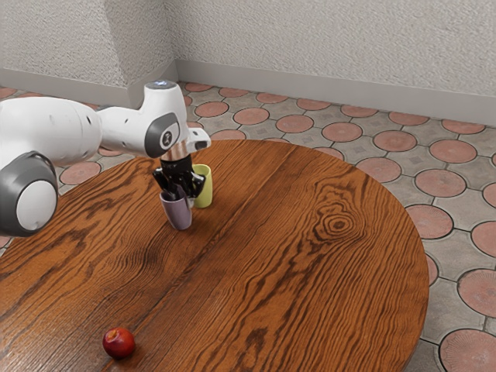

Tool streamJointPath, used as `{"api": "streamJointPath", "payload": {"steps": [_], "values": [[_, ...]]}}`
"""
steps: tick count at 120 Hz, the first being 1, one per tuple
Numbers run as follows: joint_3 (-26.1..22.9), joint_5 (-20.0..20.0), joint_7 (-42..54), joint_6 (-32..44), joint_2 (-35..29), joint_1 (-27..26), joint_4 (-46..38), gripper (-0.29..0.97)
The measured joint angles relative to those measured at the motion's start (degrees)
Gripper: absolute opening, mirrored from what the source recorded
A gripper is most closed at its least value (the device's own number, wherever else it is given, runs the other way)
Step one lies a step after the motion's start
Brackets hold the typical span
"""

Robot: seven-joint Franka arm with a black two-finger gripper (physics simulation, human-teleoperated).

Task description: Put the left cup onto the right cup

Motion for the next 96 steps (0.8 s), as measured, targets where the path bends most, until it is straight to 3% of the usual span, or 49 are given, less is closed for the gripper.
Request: {"api": "streamJointPath", "payload": {"steps": [29,60,96], "values": [[0.0,-0.3,0.2,0.2,-0.5,0.0,0.0,-0.04],[0.0,-0.5,0.2,0.3,-1.9,0.0,-0.6,-0.09],[0.0,1.7,-1.4,-2.4,-10.7,0.0,-4.0,-0.10]]}}
